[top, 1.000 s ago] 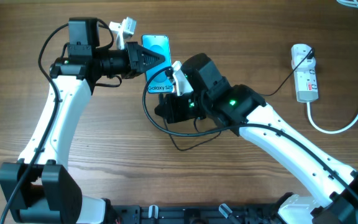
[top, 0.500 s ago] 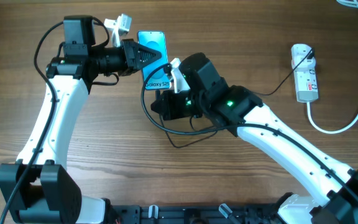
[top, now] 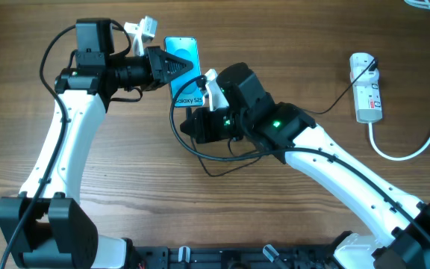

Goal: Plug charger to phone and switch on socket
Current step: 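Release the plug and pull the right gripper away from the phone, then lower the phone flat onto the table with the left gripper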

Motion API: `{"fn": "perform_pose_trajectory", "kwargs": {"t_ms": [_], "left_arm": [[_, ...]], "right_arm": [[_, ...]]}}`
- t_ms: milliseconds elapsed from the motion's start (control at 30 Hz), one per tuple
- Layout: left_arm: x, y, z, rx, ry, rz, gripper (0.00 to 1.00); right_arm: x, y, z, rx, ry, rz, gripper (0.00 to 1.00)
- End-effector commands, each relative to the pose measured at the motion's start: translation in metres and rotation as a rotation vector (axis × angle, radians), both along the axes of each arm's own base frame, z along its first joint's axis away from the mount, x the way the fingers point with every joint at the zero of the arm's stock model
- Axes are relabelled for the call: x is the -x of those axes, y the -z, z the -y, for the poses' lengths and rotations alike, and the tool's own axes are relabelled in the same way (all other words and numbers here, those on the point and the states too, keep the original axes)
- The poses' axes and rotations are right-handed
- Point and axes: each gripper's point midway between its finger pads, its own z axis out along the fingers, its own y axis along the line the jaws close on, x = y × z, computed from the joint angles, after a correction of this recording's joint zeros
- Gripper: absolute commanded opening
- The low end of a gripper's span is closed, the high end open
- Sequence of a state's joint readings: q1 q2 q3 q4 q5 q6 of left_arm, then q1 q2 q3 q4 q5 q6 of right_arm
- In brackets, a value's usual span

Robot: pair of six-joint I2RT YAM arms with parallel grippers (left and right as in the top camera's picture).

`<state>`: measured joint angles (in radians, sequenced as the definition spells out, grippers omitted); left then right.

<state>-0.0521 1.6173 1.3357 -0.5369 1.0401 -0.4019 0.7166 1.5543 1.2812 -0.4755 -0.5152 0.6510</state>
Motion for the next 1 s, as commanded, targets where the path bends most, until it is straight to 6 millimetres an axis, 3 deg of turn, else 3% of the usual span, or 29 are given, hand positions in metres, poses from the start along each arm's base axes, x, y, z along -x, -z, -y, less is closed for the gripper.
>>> {"fn": "perform_pose_trajectory", "kwargs": {"t_ms": [0, 367, 467, 500, 567, 700, 767, 833, 967], "left_arm": [[0.025, -0.007, 0.021, 0.053, 0.096, -0.03, 0.04], [0.025, -0.007, 0.021, 0.053, 0.096, -0.03, 0.04], [0.023, -0.005, 0.019, 0.044, 0.087, -0.028, 0.04], [0.02, -0.004, 0.017, 0.033, 0.072, -0.028, 0.04], [0.019, -0.003, 0.015, 0.027, 0.063, -0.027, 0.04], [0.017, -0.001, 0.013, 0.016, 0.05, -0.026, 0.04], [0.015, 0.001, 0.012, 0.005, 0.04, -0.026, 0.04], [0.013, 0.004, 0.01, -0.012, 0.025, -0.029, 0.04], [0.011, 0.007, 0.008, -0.031, 0.008, -0.032, 0.04]], "right_arm": [[-0.034, -0.031, -0.002, -0.061, 0.053, 0.142, 0.04], [-0.037, -0.037, -0.003, -0.077, 0.059, 0.166, 0.04], [-0.036, -0.034, -0.003, -0.061, 0.035, 0.19, 0.43], [-0.035, -0.034, -0.002, -0.053, 0.024, 0.201, 0.73], [-0.033, -0.034, -0.003, -0.059, 0.01, 0.198, 1.0], [-0.029, -0.025, 0.002, -0.026, 0.004, 0.17, 1.0], [-0.03, -0.013, 0.014, 0.024, 0.028, 0.128, 1.0], [-0.043, 0.006, 0.044, 0.133, 0.103, 0.101, 1.0], [-0.067, 0.025, 0.098, 0.256, 0.257, 0.049, 1.0]]}}
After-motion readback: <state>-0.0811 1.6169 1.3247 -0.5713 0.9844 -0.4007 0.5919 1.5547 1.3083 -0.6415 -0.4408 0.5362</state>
